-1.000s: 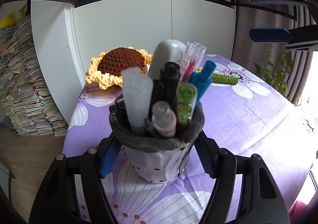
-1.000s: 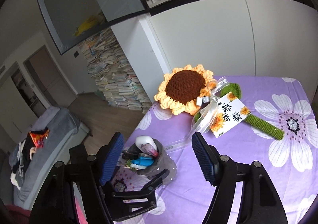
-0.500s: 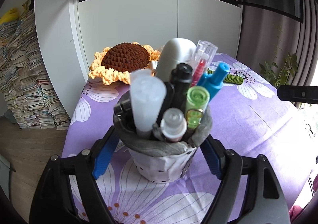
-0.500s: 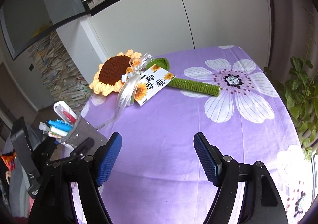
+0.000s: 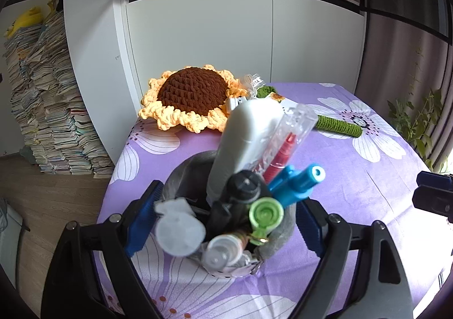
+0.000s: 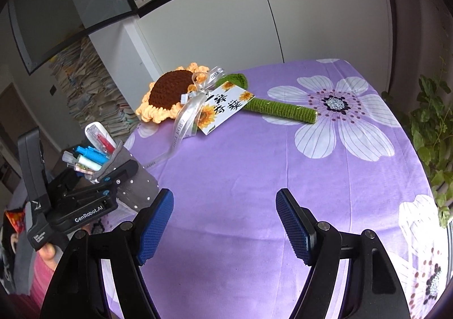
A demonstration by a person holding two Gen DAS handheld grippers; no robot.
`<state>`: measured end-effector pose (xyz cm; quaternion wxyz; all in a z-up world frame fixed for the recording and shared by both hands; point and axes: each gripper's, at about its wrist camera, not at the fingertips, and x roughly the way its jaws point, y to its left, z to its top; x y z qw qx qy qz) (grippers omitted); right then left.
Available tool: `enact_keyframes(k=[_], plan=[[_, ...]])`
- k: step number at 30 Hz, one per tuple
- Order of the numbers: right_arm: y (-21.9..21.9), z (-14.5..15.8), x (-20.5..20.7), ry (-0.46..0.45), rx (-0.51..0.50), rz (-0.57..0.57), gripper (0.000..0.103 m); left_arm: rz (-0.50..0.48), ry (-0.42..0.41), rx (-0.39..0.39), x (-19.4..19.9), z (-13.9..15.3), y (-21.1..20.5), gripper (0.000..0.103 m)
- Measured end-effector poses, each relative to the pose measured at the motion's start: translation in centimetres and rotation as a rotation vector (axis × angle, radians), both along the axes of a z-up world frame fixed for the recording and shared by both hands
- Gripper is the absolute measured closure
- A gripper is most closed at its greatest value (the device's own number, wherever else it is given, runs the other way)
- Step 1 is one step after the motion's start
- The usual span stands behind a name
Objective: Organize stationery
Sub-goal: 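Lower the filled pen cup onto the tablecloth with the left tool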
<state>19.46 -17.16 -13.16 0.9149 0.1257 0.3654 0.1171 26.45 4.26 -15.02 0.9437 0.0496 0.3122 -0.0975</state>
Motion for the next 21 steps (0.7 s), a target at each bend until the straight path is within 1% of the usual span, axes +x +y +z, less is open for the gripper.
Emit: enact_keyframes(k=[1, 3, 9, 15, 21], plan=[[-0.1, -0.1, -0.1, -0.001, -0.001, 0.004, 0.027, -0.008, 0.018, -0.018, 0.2, 0.0, 0.1, 0.035], [-0.6, -0.2, -0.2, -0.004, 0.006, 0.011, 0.027, 0.008, 0.029, -0.032, 0.4, 0.1, 0.2, 0.036], [-2.7, -0.7, 0.3, -0.006, 0.047, -0.008, 0.027, 0.020, 0.036, 0.002, 0.2, 0.5, -1.0, 0.036], [-4.5, -1.4, 1.4, -0.004, 0.047, -0.071, 0.027, -0.010, -0.002, 0.035, -0.4, 1.9, -3.3, 0.036], [-5.9, -2.2, 1.9, -0.007, 0.055, -0.082, 0.027, -0.054, -0.016, 0.040, -0.4, 2.9, -5.8, 0.036]])
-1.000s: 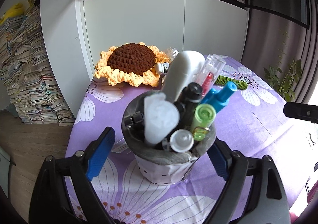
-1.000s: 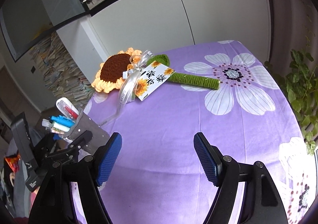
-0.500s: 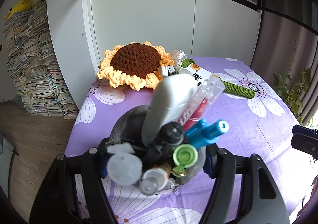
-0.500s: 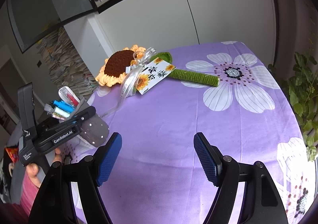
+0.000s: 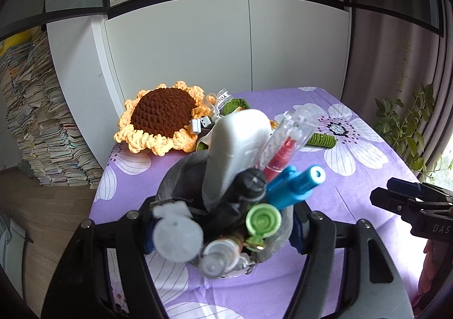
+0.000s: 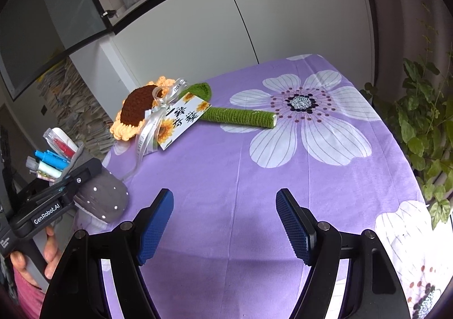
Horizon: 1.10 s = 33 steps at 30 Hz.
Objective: Organize stationery
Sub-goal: 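Lower the filled pen cup onto the tablecloth with the left tool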
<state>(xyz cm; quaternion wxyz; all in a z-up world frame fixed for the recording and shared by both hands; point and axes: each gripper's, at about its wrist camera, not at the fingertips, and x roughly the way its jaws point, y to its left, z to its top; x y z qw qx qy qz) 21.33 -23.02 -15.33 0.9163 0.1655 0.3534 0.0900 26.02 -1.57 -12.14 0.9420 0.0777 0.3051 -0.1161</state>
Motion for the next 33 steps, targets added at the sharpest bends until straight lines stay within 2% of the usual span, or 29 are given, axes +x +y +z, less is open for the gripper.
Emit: enact_keyframes(k=[7, 11, 18, 33], plan=[[-1.7, -0.5, 0.3, -0.039, 0.032, 0.003, 0.027, -0.031, 0.012, 0.001, 1.5, 0.3, -3.5, 0.036], [-2.5, -1.2, 0.5, -0.080, 0.019, -0.004, 0.027, -0.041, 0.025, -0.002, 2.6, 0.1, -5.4, 0.035], [-2.6, -1.3, 0.8, -0.089, -0.014, 0.009, 0.027, -0.070, 0.020, 0.026, 3.5, -0.2, -8.3, 0.035], [-2.3, -1.2, 0.7, -0.106, -0.020, 0.026, 0.027, -0.093, 0.030, 0.026, 4.1, -0.9, -9.3, 0.035]])
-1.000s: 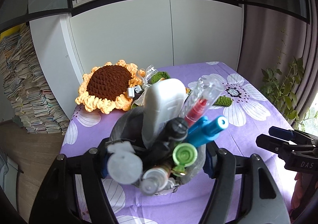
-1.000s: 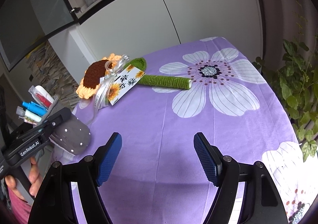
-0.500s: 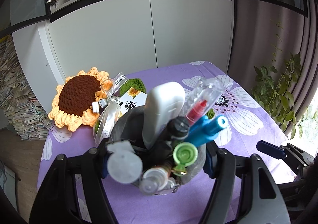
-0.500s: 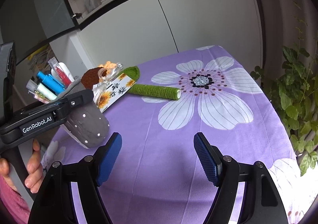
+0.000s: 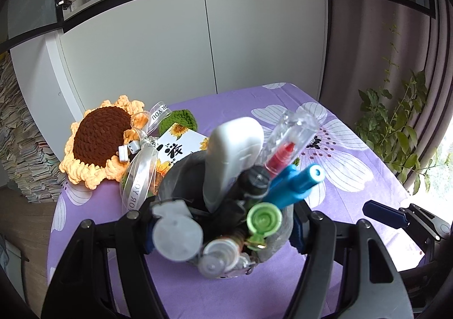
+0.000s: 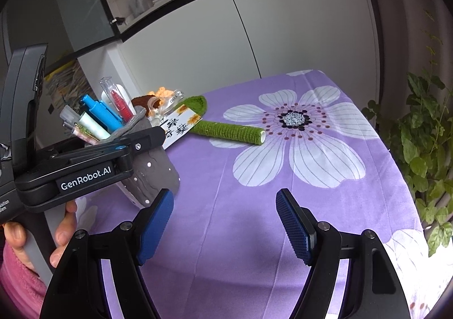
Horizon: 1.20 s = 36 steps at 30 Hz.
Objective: Organize stationery
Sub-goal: 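Lower the filled pen cup onto the tablecloth with the left tool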
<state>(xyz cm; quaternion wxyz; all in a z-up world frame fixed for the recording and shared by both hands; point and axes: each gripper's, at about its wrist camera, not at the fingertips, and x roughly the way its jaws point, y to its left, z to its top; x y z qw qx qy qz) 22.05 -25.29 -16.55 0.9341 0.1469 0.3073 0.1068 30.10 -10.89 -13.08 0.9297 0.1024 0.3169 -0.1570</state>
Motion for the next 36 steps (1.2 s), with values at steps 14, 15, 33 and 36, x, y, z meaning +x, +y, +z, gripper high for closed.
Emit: enact_keyframes(k=[14, 15, 33, 36], plan=[[0.3, -0.3, 0.3, 0.021, 0.011, 0.017, 0.027, -0.016, 0.018, 0.008, 0.1, -0.7, -0.6, 0.030], [0.3, -0.3, 0.3, 0.019, 0.010, 0.018, 0.027, -0.013, 0.007, 0.014, 0.0, -0.6, -0.6, 0.027], [0.3, -0.6, 0.6, 0.041, 0.022, 0.025, 0.027, -0.005, 0.000, 0.025, -1.6, -0.4, 0.8, 0.016], [0.3, -0.6, 0.6, 0.042, 0.022, 0.024, 0.027, 0.002, 0.001, 0.018, -2.2, -0.1, 1.6, 0.016]])
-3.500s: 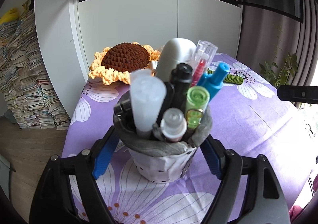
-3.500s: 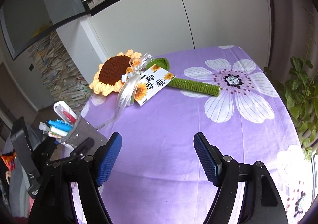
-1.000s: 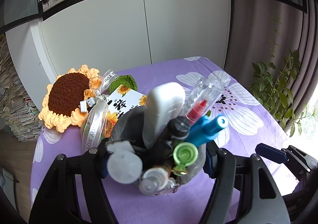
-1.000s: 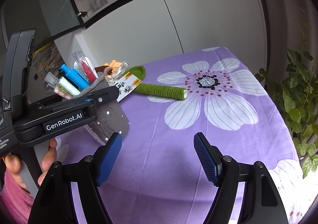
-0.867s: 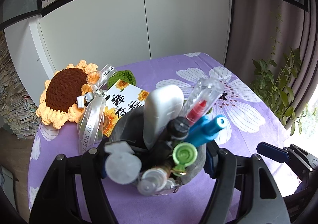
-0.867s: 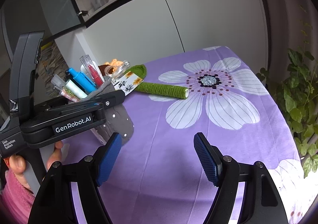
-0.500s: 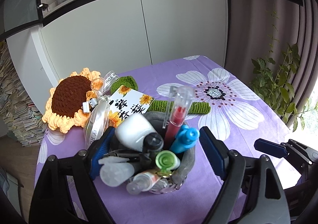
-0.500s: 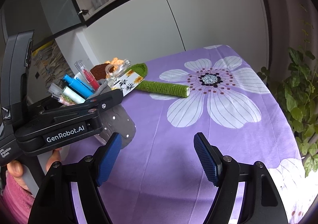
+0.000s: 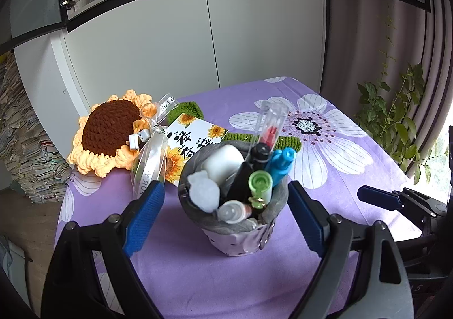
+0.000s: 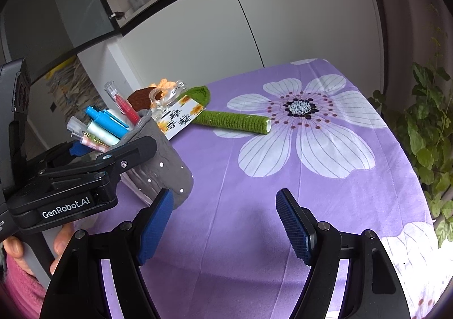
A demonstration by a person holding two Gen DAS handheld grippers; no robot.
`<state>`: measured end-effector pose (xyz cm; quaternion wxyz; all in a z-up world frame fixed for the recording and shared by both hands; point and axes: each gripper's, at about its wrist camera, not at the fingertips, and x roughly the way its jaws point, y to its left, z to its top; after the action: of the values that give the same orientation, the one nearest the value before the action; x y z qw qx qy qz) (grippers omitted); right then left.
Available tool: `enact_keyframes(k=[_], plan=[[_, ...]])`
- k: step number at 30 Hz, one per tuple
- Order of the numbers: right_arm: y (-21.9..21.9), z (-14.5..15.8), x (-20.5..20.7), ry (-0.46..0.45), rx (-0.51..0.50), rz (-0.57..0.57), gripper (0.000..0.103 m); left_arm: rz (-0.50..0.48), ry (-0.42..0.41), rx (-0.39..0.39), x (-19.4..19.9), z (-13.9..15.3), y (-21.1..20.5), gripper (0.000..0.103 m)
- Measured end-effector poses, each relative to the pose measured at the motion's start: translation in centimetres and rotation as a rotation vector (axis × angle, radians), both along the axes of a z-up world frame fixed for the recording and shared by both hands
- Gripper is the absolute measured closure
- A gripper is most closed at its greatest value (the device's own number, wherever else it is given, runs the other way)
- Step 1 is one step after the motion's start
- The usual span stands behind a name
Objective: Organize stationery
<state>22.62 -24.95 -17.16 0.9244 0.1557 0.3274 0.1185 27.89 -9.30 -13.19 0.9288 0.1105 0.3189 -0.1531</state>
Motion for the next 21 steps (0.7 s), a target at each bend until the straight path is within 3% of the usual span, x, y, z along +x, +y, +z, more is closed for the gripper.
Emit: enact_keyframes(k=[12, 18, 21], plan=[[0.3, -0.1, 0.0, 0.004, 0.022, 0.029, 0.027, -0.007, -0.039, -0.026, -4.4, 2.3, 1.8, 0.015], [0.9, 0.3, -1.2, 0.054, 0.068, 0.015, 0.027, 0.075, -0.043, -0.036, -6.1, 3.6, 3.4, 0.015], [1.6, 2.3, -2.5, 0.034, 0.004, -0.013, 0.027, 0.085, -0.063, -0.047, -7.6, 4.5, 4.3, 0.015]])
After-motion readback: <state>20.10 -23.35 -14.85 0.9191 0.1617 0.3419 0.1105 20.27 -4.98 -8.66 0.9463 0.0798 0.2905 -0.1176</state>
